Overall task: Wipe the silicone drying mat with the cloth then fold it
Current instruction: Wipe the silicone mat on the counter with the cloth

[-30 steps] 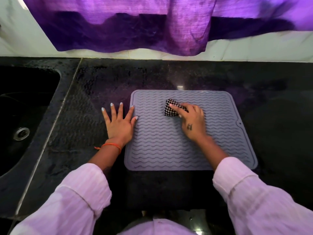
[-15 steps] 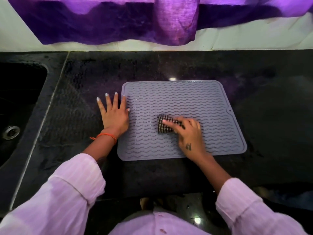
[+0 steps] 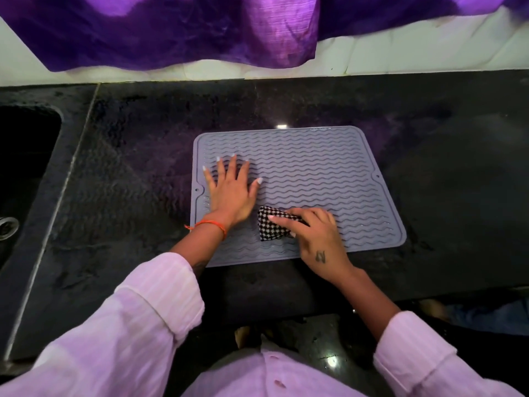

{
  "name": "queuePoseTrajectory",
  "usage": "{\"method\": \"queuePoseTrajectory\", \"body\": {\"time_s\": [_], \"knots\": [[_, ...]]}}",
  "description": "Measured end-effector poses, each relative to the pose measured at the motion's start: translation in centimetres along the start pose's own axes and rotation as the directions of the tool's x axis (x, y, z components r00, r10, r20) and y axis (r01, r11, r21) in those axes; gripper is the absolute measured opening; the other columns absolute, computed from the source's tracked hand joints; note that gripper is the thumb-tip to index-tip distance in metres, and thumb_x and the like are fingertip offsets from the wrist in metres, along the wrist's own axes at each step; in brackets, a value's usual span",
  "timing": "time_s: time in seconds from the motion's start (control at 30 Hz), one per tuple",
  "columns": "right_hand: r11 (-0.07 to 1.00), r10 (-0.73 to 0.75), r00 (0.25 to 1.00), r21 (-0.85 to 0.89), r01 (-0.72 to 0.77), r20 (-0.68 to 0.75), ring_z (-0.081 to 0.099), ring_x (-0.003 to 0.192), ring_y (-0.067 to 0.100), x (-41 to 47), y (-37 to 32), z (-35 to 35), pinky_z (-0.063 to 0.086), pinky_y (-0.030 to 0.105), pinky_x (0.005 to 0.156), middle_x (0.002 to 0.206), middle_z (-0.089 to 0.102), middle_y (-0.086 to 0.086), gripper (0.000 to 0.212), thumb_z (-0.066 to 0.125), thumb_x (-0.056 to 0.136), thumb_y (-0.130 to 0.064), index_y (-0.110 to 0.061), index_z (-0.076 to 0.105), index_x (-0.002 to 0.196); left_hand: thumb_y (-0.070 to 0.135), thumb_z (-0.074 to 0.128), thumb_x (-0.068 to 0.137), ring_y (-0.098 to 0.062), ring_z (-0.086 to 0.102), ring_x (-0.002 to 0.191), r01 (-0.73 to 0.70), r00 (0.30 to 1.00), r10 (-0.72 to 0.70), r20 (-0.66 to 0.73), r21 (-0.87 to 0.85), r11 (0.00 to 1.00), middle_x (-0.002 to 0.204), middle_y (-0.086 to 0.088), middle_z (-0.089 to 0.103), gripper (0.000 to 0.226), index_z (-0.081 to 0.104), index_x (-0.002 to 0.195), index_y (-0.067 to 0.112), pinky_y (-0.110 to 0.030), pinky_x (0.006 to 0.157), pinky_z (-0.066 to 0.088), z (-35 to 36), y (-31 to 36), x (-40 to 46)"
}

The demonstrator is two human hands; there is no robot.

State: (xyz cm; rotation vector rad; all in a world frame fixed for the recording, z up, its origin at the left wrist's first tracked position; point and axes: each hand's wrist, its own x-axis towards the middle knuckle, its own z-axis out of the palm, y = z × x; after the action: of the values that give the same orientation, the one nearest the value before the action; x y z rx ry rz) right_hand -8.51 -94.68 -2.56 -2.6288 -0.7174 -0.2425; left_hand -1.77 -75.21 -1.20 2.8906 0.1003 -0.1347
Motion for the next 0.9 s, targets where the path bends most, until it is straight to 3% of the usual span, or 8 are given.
{"method": "queuePoseTrajectory", "body": {"time_s": [0.13, 0.27, 0.5, 0.63, 0.8, 0.9], "knots": [[1.000, -0.001, 1.000, 0.005, 0.001, -0.009, 0.047, 0.106, 0.020, -3.0, 0.4, -1.0, 0.036, 0.037, 0.091, 0.122, 0.058, -0.003, 0.066, 0.057, 0.075, 0.003, -0.035, 0.053, 0.129, 0.051, 0.021, 0.099, -0.030, -0.009, 0.145, -0.016, 1.000, 0.016, -0.005, -0.027, 0.999, 0.159, -0.006, 0.003, 0.059, 0.015, 0.150, 0.022, -0.050, 0.111, -0.018, 0.3, 0.4, 0.5], [0.998, -0.060, 0.998, -0.032, 0.059, -0.016, 0.047, 0.106, 0.021, -5.4, 0.4, -0.7, 0.031, 0.035, 0.096, 0.127, 0.054, -0.001, 0.070, 0.055, 0.074, 0.000, -0.036, 0.047, 0.133, 0.052, 0.021, 0.098, -0.027, -0.007, 0.146, -0.033, 0.999, 0.034, -0.039, 0.013, 0.999, 0.159, -0.004, 0.004, 0.059, 0.016, 0.150, 0.023, -0.052, 0.114, -0.012, 2.0, 0.2, 0.0], [0.995, 0.054, 0.996, -0.077, -0.060, -0.076, 0.049, 0.106, 0.023, -6.1, 2.4, -1.3, 0.034, 0.039, 0.099, 0.127, 0.056, -0.003, 0.067, 0.049, 0.076, 0.002, -0.033, 0.047, 0.133, 0.054, 0.022, 0.097, -0.026, -0.002, 0.146, -0.048, 0.995, 0.047, -0.090, -0.002, 0.999, 0.159, -0.003, 0.010, 0.060, 0.020, 0.149, 0.024, -0.052, 0.115, -0.009, 2.5, -0.1, 0.1], [0.999, 0.025, 0.997, -0.031, -0.028, -0.079, 0.051, 0.106, 0.021, -4.4, 2.6, -2.2, 0.032, 0.036, 0.100, 0.123, 0.058, -0.006, 0.069, 0.053, 0.072, 0.006, -0.030, 0.050, 0.131, 0.058, 0.015, 0.091, -0.025, 0.000, 0.146, -0.049, 0.993, 0.048, -0.105, -0.007, 0.999, 0.158, -0.003, 0.013, 0.067, 0.022, 0.149, 0.024, -0.053, 0.115, -0.008, 2.6, -0.2, 0.1], [0.987, 0.059, 0.997, -0.145, -0.066, -0.049, 0.049, 0.107, 0.020, -3.2, 4.1, -1.5, 0.022, 0.039, 0.108, 0.122, 0.056, -0.008, 0.074, 0.053, 0.070, 0.003, -0.032, 0.044, 0.135, 0.058, 0.015, 0.089, -0.025, 0.002, 0.146, -0.049, 0.992, 0.046, -0.117, -0.022, 0.999, 0.158, -0.003, 0.014, 0.069, 0.024, 0.148, 0.024, -0.052, 0.116, -0.008, 2.5, -0.2, 0.0], [0.996, 0.020, 0.996, -0.088, -0.027, -0.084, 0.050, 0.105, 0.019, -2.0, 4.9, -2.1, 0.026, 0.039, 0.106, 0.121, 0.058, -0.009, 0.071, 0.054, 0.069, 0.004, -0.031, 0.050, 0.131, 0.058, 0.016, 0.089, -0.025, 0.002, 0.146, -0.043, 0.991, 0.041, -0.124, -0.013, 0.999, 0.158, -0.002, 0.015, 0.068, 0.025, 0.148, 0.024, -0.052, 0.116, -0.007, 2.5, -0.2, 0.1]]}}
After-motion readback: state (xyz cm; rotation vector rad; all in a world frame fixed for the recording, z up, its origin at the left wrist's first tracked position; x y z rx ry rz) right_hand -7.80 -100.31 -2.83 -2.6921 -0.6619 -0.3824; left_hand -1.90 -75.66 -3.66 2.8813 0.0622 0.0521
